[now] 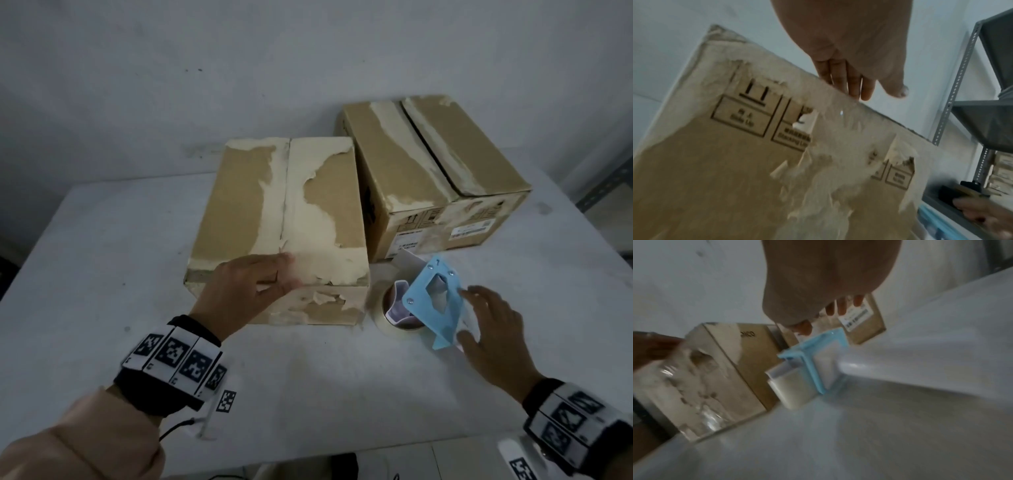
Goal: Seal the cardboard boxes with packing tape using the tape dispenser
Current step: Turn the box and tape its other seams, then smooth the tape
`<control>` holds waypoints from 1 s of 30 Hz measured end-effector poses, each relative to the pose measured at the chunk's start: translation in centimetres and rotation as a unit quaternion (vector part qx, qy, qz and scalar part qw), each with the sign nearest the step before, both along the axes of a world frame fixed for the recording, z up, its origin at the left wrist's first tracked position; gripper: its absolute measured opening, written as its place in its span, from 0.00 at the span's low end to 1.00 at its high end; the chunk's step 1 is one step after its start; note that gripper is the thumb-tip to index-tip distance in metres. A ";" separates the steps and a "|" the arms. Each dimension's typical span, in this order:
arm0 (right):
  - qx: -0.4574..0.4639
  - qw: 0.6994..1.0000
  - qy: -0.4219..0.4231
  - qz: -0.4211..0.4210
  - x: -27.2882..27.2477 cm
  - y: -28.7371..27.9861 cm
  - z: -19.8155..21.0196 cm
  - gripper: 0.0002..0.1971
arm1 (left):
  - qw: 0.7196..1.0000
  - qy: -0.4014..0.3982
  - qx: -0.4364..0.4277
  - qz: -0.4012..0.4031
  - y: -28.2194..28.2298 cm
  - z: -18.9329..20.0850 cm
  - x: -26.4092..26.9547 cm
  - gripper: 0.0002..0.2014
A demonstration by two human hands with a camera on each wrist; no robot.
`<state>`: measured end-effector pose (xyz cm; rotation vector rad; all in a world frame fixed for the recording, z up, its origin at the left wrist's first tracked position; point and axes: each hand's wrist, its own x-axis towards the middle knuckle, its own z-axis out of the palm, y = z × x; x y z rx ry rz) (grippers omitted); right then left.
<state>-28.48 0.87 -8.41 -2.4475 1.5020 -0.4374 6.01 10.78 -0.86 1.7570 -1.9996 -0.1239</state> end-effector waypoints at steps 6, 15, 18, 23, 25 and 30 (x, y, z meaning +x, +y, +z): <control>-0.076 0.978 -0.125 0.151 10.4 -0.9 6.8 0.24 | 0.999 -0.021 -0.003 0.048 -1.8 3.8 2.7 0.30; -0.056 0.926 0.101 0.358 21.0 0.6 7.1 0.34 | 0.962 -0.055 0.255 0.076 -6.6 3.8 5.5 0.26; -0.069 0.924 0.117 0.357 21.2 1.1 5.3 0.28 | 0.949 -0.077 0.302 0.041 -7.6 5.4 6.4 0.30; -0.139 0.918 0.094 0.359 21.1 0.9 4.7 0.26 | 0.927 -0.195 0.320 0.026 -9.9 7.6 9.5 0.32; -0.138 0.917 0.096 0.363 21.0 0.7 4.7 0.26 | 0.924 -0.241 0.297 0.016 -11.6 7.6 10.4 0.29; -0.130 0.913 0.131 0.363 20.9 0.5 4.7 0.27 | 0.889 -0.296 0.344 -0.062 -15.1 5.7 9.2 0.28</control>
